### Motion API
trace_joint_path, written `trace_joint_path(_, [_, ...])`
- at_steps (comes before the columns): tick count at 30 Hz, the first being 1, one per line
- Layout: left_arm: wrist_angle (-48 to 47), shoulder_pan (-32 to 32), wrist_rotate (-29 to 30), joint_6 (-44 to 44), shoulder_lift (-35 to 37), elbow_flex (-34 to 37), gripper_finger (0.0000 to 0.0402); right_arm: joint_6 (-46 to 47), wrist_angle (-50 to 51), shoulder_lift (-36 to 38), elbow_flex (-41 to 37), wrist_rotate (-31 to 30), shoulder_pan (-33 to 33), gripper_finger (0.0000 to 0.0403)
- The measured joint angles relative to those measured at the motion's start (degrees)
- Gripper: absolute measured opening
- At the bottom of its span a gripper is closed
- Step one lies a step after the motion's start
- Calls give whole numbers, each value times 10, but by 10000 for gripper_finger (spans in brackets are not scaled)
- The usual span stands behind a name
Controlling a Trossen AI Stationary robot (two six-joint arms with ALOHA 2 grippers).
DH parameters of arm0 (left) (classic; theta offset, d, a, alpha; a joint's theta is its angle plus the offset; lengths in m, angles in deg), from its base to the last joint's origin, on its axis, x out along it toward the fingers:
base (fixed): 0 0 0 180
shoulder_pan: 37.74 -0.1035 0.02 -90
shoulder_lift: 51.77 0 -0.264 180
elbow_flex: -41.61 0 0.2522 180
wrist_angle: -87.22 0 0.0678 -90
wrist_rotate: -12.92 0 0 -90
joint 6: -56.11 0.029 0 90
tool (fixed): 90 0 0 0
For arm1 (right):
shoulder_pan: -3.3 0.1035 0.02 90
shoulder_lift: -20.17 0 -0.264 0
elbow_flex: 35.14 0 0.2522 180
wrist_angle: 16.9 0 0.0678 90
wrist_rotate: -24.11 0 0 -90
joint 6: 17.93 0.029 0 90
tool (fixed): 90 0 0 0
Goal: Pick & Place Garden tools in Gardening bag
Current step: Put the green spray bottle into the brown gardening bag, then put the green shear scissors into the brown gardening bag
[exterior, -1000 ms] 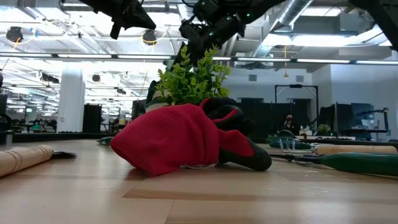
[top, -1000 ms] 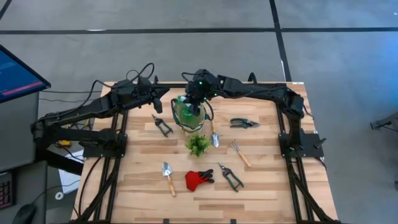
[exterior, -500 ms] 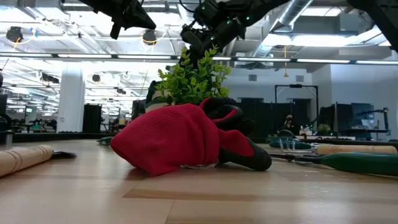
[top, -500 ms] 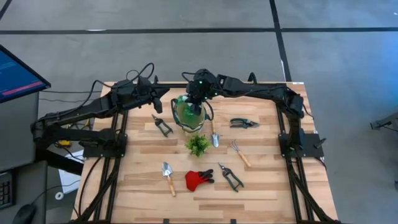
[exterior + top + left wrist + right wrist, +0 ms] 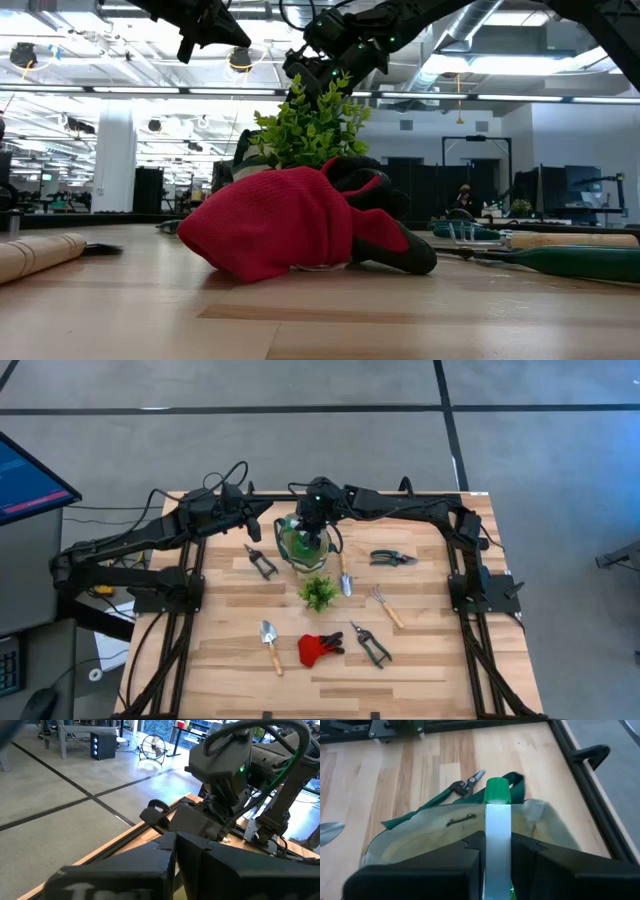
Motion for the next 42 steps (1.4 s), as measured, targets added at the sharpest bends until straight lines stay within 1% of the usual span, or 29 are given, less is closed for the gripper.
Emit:
trace_joint_path(8, [0, 0, 0, 0, 0, 0, 2, 0, 4, -24, 1, 0, 1, 43])
trace_joint_path(14, [0, 0, 0, 0, 0, 0, 2, 5, 0, -25, 1, 0, 4, 45])
trace_joint_path(16, [0, 0, 0, 0, 0, 0, 2, 5, -6, -25, 1, -2, 4, 64])
trace_joint_path(24, [0, 0, 0, 0, 0, 0, 2, 6, -6, -25, 2, -2, 6, 201])
trace_joint_path(28, [0, 0, 0, 0, 0, 0, 2, 4, 9, -15, 2, -2, 7, 253])
trace_joint_path(32, [0, 0, 0, 0, 0, 0, 2, -3, 24, 8, 3, -2, 7, 272])
trace_joint_path(42, [0, 0, 0, 0, 0, 0, 2, -4, 26, 86, 3, -2, 2, 275])
